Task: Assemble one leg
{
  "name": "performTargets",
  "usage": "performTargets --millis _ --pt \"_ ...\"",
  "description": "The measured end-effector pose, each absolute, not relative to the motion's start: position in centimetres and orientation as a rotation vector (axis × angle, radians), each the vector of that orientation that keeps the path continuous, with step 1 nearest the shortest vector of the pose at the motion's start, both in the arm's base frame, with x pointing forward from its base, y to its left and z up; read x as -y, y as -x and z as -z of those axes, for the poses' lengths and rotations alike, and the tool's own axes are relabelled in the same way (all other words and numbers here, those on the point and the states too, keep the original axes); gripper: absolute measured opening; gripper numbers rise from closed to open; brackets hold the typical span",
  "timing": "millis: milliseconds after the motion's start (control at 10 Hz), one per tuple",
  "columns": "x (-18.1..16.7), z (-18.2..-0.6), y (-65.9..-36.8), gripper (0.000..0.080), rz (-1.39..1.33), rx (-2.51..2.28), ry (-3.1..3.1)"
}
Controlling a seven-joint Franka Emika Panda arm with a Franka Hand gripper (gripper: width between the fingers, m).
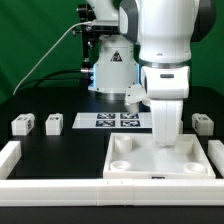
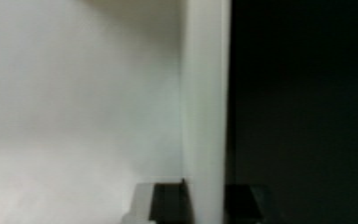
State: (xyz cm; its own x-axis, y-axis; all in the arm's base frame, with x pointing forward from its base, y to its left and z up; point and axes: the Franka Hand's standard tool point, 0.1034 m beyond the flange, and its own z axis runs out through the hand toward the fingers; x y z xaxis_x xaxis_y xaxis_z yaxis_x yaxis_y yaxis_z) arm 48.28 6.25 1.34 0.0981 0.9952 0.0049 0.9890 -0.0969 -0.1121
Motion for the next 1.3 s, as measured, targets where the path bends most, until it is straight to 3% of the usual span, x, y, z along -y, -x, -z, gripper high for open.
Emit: performTargets --millis 1200,1300 --pt "-7.6 -1.1 -49.0 0.0073 -0.084 2.137 2.187" --pt "-7.6 -1.0 -49.0 0.0114 -0.084 2.133 2.19"
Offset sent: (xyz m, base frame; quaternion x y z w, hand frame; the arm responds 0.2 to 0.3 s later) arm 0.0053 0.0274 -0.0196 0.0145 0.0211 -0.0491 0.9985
